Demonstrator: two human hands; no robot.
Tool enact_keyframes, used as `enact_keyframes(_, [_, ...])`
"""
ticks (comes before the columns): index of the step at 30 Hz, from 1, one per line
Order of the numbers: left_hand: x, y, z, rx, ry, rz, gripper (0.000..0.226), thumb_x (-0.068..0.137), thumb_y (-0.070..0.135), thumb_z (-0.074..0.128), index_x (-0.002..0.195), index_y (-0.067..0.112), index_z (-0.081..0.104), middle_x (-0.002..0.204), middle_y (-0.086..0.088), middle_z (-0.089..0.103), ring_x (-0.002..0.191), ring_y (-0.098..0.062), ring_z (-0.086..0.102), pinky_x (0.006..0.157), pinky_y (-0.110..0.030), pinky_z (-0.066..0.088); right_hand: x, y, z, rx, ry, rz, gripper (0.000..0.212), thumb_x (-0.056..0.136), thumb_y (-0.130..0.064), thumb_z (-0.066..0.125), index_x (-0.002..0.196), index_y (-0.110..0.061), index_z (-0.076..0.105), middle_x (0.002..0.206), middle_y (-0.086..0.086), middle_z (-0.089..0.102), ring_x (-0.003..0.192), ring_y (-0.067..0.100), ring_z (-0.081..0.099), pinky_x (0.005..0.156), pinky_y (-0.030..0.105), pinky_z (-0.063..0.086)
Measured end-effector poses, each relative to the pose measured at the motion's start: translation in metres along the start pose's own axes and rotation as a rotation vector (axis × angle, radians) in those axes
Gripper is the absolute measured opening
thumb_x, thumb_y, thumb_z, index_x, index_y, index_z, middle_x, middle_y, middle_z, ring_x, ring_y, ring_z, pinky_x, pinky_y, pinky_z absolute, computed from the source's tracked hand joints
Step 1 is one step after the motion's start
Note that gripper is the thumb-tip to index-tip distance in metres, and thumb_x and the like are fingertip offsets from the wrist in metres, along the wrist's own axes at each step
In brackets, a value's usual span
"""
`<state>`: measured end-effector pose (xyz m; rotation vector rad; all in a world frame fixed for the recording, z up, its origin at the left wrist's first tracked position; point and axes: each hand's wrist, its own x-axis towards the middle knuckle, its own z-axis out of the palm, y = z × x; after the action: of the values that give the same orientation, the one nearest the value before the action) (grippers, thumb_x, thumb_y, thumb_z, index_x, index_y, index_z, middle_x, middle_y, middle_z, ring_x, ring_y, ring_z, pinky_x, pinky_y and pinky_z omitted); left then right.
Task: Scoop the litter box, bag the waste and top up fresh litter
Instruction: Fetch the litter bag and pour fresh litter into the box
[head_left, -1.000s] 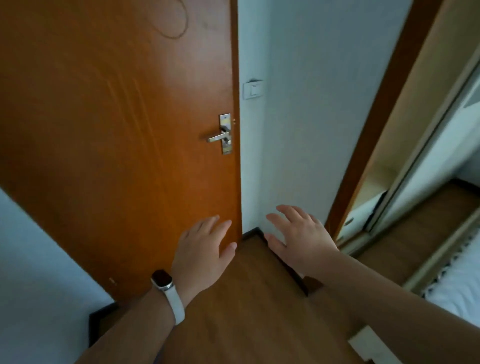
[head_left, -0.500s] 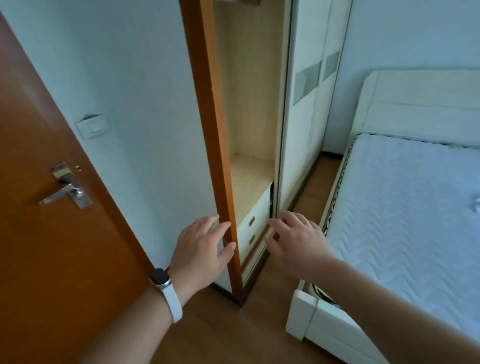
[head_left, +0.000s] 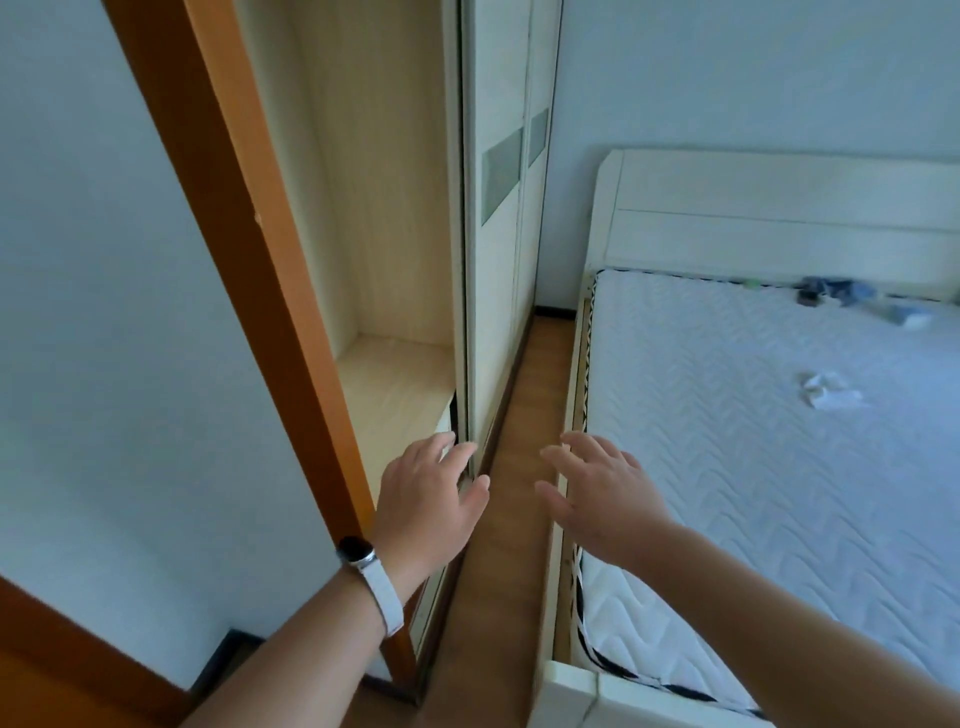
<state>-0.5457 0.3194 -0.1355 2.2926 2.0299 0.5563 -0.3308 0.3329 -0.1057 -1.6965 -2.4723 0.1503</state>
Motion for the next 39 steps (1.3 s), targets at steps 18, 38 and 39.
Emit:
enact_keyframes(18, [0.165,-0.031,0.055,0.017,-0.036,-0.020,0.050,0.095,0.047,0.039,0.139,0.025,0.049,0.147,-0.002,0.044,0.138,-0.020,0.036,0.111,-0.040,0.033,0.162,0.035,0.018,0.034,0.054,0.085,0.047,0.099,-0.051,0.035,0.140,-0.030,0.041,0.148,-0.005,0.038,0.138,0.018,0.033,0.112,0.037,0.029])
enact_keyframes(38, [0.371,-0.167,0.147,0.174,-0.127,-0.640,0.050,0.095,0.044,0.040,0.142,0.027,0.043,0.151,-0.001,0.038,0.140,-0.022,0.032,0.114,-0.042,0.025,0.541,0.063,0.114,0.077,-0.209,-0.444,0.049,0.097,-0.053,0.034,0.140,-0.031,0.041,0.144,-0.004,0.041,0.131,0.020,0.041,0.106,0.038,0.035])
enact_keyframes(39, [0.373,-0.174,0.144,0.182,-0.128,-0.689,0.050,0.095,0.044,0.040,0.142,0.027,0.042,0.152,-0.001,0.036,0.140,-0.021,0.031,0.115,-0.042,0.025,0.555,0.056,0.116,0.079,-0.229,-0.490,0.049,0.097,-0.054,0.034,0.140,-0.032,0.040,0.145,-0.005,0.040,0.131,0.021,0.041,0.106,0.038,0.036])
